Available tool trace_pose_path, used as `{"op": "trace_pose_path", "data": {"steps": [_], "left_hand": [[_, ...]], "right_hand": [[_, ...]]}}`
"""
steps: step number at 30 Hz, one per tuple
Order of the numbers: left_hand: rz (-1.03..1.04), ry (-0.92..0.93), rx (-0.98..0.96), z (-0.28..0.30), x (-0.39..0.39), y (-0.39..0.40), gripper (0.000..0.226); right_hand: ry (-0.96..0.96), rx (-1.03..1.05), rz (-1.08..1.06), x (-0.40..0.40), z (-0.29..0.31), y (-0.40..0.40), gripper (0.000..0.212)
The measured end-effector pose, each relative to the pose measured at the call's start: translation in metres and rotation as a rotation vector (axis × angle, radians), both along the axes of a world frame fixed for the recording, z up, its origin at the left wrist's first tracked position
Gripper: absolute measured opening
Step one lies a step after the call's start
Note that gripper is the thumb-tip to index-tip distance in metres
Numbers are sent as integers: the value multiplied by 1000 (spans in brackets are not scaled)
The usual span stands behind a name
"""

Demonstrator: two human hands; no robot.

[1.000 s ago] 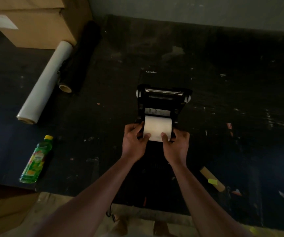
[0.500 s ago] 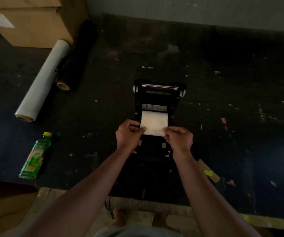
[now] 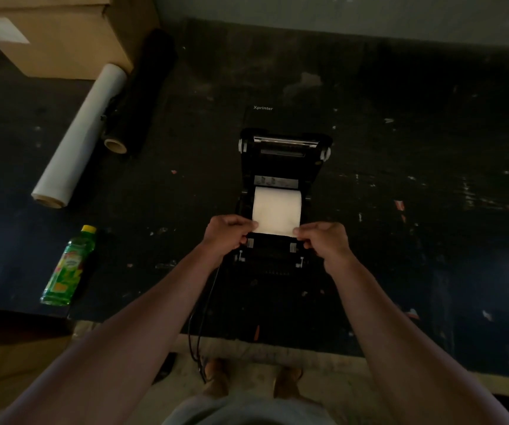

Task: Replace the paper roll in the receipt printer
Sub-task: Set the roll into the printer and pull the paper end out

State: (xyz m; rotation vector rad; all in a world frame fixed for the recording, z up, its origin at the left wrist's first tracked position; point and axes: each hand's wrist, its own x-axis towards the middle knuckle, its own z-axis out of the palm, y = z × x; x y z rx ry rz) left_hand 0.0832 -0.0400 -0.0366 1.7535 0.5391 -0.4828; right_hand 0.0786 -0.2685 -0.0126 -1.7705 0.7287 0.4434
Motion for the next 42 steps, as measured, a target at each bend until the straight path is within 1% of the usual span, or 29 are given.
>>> {"op": "trace_pose_path", "data": {"steps": [5, 10, 15, 19, 21, 22, 24, 25, 26, 28, 31, 33, 35, 36, 37, 39, 40, 41, 42], "left_hand": [[-133, -97, 205, -3, 1, 3, 9], [-220, -144, 306, -4, 2, 5, 10], [-316, -97, 324, -7, 4, 9, 10], [-384, -12, 364, -3, 15, 9, 15], [-404, 40, 417, -1, 23, 7, 22], [-405, 63, 445, 0, 26, 6, 27], [-410, 108, 496, 3, 31, 2, 40], [-420, 125, 526, 5, 33, -1, 47], [-432, 133, 558, 7, 34, -4, 53], [-459, 134, 616, 10, 35, -7, 60], [-514, 105, 687, 13, 36, -10, 58], [-518, 84, 749, 17, 33, -13, 57], [-525, -6, 870, 21, 25, -16, 52], [-528, -104, 919, 22, 18, -17, 46], [-531, -229, 924, 22, 10, -18, 38], [-577, -481, 821, 21, -11, -17, 22], [-642, -576, 770, 20, -21, -16, 18], [-724, -640, 746, 19, -30, -15, 17], [-800, -673, 747, 17, -37, -15, 21]], "right_hand": [[-27, -84, 71, 1, -6, 2, 12], [-10, -147, 108, 2, -13, 2, 13], [0, -186, 158, 2, -18, -1, 9], [-19, -252, 277, 1, -14, -3, 7], [-108, -355, 329, -5, -10, -1, 6], [-215, -446, 376, -11, -7, 0, 6], [-508, -609, 507, -25, -6, 3, 5], [-627, -653, 575, -32, -5, 7, 6], [-695, -686, 641, -39, -5, 11, 11], [-725, -744, 765, -47, -8, 20, 21], [-651, -801, 912, -51, -16, 28, 33], [-616, -832, 958, -53, -20, 30, 35], [-614, -872, 976, -53, -23, 30, 33], [-617, -894, 984, -52, -23, 30, 32], [-619, -911, 990, -52, -23, 30, 32], [-621, -913, 1001, -51, -23, 29, 32], [-621, -900, 1003, -50, -22, 29, 31], [-621, -884, 1002, -49, -22, 28, 31], [-624, -869, 999, -49, -22, 28, 30]]}}
